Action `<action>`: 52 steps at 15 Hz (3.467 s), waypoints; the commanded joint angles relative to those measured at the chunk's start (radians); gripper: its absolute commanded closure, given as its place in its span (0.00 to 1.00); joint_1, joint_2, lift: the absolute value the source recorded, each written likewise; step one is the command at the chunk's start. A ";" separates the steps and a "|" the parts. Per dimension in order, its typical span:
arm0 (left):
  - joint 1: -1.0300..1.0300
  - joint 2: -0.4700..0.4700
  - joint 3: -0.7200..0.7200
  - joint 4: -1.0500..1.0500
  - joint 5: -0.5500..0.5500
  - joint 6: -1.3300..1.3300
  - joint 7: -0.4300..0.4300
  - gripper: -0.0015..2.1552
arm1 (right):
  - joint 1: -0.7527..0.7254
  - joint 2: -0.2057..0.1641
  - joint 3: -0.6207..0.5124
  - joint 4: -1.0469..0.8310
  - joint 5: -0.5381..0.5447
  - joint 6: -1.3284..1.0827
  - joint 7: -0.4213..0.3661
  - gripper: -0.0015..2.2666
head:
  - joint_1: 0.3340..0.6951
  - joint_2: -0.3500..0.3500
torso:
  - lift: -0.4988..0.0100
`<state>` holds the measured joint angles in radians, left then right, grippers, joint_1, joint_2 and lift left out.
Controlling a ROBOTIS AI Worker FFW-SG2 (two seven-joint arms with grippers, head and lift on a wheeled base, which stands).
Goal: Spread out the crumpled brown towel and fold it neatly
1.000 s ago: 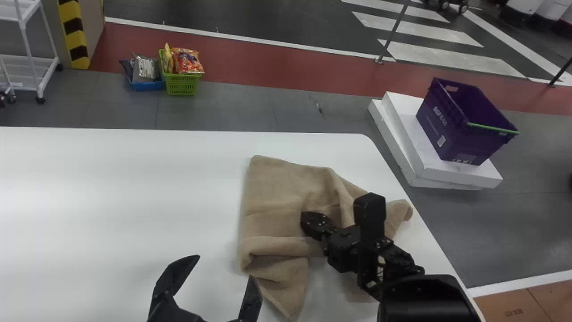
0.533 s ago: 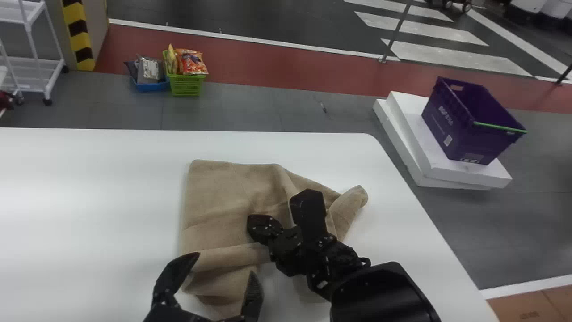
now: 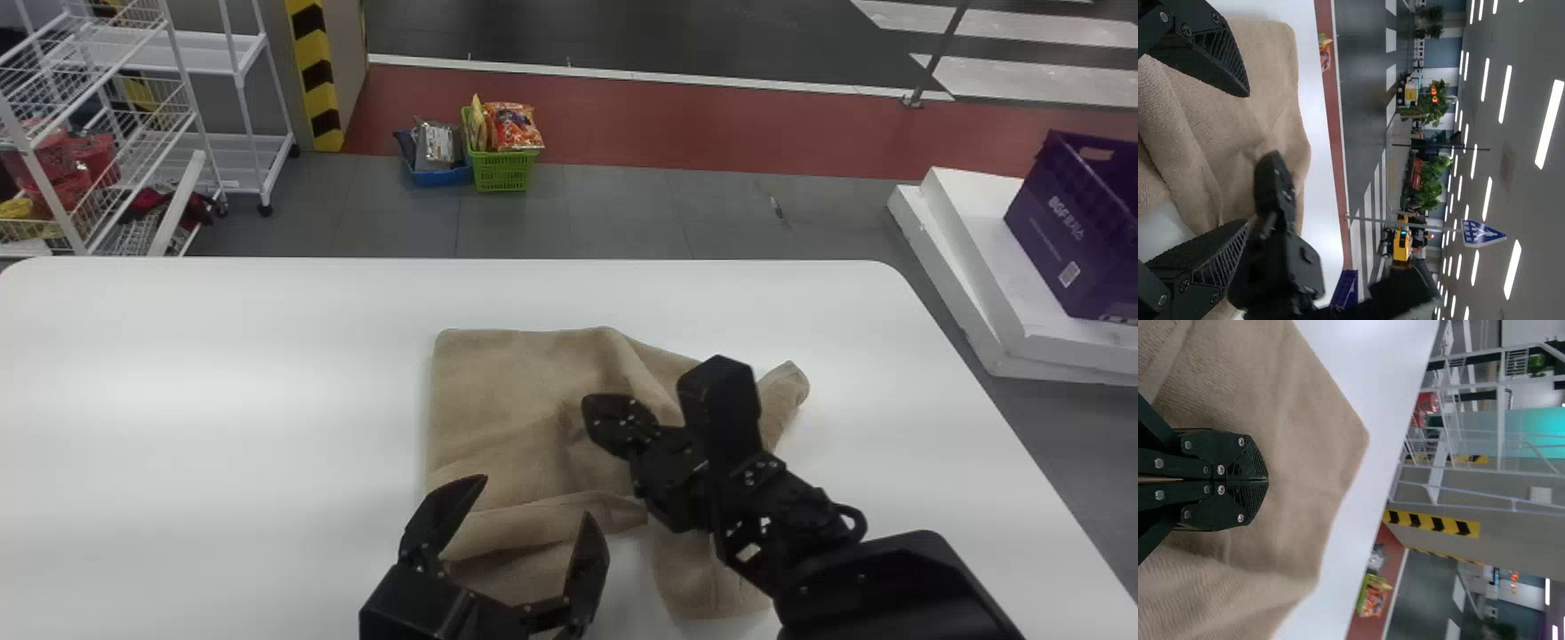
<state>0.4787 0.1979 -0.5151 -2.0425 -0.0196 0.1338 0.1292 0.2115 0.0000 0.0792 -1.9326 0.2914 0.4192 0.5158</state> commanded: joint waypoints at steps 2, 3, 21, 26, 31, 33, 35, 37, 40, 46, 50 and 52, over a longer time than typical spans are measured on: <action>0.005 0.000 0.029 -0.005 0.003 0.001 0.000 0.07 | 0.083 0.001 -0.136 -0.164 -0.044 -0.138 0.043 0.01 | 1.00 0.28 | 0.73; 0.018 0.002 0.047 -0.021 0.003 0.007 -0.005 0.07 | 0.105 0.001 -0.184 -0.207 -0.058 -0.135 0.072 0.00 | 1.00 0.27 | 0.73; 0.247 0.052 0.139 -0.248 -0.014 0.378 0.055 0.06 | 0.408 0.001 -0.831 -0.253 -0.383 0.019 0.541 0.08 | 1.00 0.00 | 0.73; 0.296 0.061 0.093 -0.346 0.009 0.427 0.073 0.07 | 0.417 0.001 -0.865 -0.203 -0.394 -0.156 0.538 0.08 | 1.00 0.00 | 0.73; 0.305 0.074 -0.022 -0.347 0.059 0.390 0.081 0.07 | 0.417 0.001 -0.865 -0.187 -0.387 -0.205 0.530 0.09 | 1.00 0.00 | 0.73; 0.290 0.069 -0.051 -0.332 0.053 0.350 0.093 0.07 | 0.417 0.001 -0.863 -0.175 -0.387 -0.224 0.532 0.09 | 1.00 0.00 | 0.73; 0.256 0.066 -0.080 -0.271 0.030 0.267 0.125 0.09 | 0.417 0.001 -0.863 -0.167 -0.391 -0.230 0.535 0.09 | 1.00 0.00 | 0.73; 0.216 0.063 -0.108 -0.205 0.018 0.224 0.155 0.10 | 0.417 0.001 -0.866 -0.160 -0.397 -0.242 0.537 0.09 | 1.00 0.00 | 0.73; 0.204 0.051 -0.115 -0.173 0.027 0.228 0.158 0.10 | 0.417 0.001 -0.866 -0.158 -0.399 -0.245 0.537 0.09 | 1.00 0.00 | 0.73; 0.198 0.049 -0.115 -0.156 0.017 0.243 0.184 0.14 | 0.417 0.001 -0.866 -0.157 -0.403 -0.251 0.537 0.09 | 1.00 0.00 | 0.73; 0.198 0.048 -0.115 -0.142 0.010 0.249 0.188 0.16 | 0.417 0.001 -0.866 -0.157 -0.410 -0.251 0.538 0.09 | 1.00 0.00 | 0.73; 0.196 0.044 -0.115 -0.134 0.009 0.249 0.188 0.18 | 0.417 0.001 -0.866 -0.157 -0.410 -0.251 0.538 0.09 | 1.00 0.00 | 0.73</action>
<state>0.6759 0.2443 -0.6305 -2.1818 -0.0093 0.3826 0.3173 0.6289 0.0000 -0.7869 -2.0893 -0.1178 0.1681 1.0538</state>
